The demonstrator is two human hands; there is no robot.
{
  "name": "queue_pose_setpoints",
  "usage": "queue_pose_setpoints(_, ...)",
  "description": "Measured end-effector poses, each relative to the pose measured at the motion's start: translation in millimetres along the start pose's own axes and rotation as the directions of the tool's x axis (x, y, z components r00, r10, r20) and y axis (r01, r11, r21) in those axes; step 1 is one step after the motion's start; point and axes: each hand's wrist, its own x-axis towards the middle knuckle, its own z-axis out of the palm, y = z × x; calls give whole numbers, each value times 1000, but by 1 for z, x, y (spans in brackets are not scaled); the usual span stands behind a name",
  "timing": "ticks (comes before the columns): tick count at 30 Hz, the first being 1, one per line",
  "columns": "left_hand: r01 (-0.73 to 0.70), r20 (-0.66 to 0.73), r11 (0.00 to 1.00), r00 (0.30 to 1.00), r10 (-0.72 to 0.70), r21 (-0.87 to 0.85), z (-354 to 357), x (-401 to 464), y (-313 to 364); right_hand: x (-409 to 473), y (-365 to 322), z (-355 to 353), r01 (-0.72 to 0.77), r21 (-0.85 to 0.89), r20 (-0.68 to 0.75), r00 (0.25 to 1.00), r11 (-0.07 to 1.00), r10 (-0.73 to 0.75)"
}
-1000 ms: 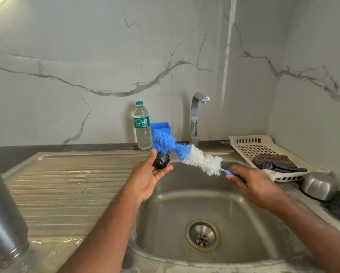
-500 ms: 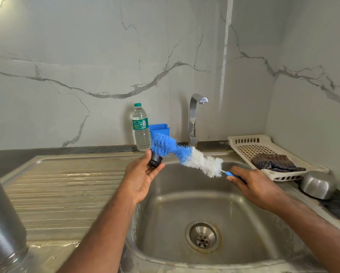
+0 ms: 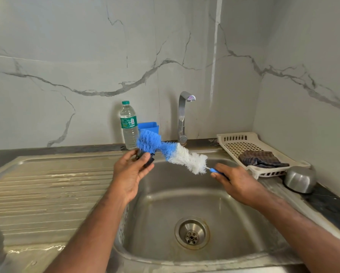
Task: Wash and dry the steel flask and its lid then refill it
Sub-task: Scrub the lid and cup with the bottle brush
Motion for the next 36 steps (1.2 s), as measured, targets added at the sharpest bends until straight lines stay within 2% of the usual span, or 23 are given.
queue_pose_setpoints(3,-54,-103,988,994,40,-142,-14,10,9,-3,7,-5,1,15,-3,1000,1000,-1)
queue_pose_setpoints(5,-55,-92,981,995,38,-186,-18,11,11,-4,5,-5,-9,-33,35,999,999,10)
queue_pose_setpoints(9,-60,37,998,997,61,-12,-6,1,3,-2,1,-2,-44,-143,71,996,989,54)
queue_pose_setpoints(12,-76,14,993,997,78,-85,-5,2,4,-2,6,-6,-77,-25,-1,997,997,77)
queue_pose_setpoints(15,1,-14,977,1000,-4,-213,-10,5,7,-3,5,-7,-55,97,-56,997,994,60)
queue_pose_setpoints(19,56,62,994,997,-50,-92,2,1,-2,-1,-12,2,10,101,0,1000,995,-10)
queue_pose_setpoints(24,-20,0,984,1000,20,-175,-6,5,6,-2,-9,-1,5,121,-2,1000,993,-5)
queue_pose_setpoints(28,-4,81,997,997,9,-72,-1,-1,0,-2,-3,-1,-6,127,8,1000,992,5)
queue_pose_setpoints(30,3,91,992,996,9,-129,5,-3,-1,-2,-1,0,-12,160,9,1000,987,10)
queue_pose_setpoints(33,21,53,953,999,-6,-303,3,-1,8,-3,7,-2,-8,183,38,999,983,1)
queue_pose_setpoints(36,68,78,960,996,-49,-270,2,-1,9,-2,3,1,8,160,32,999,987,-13)
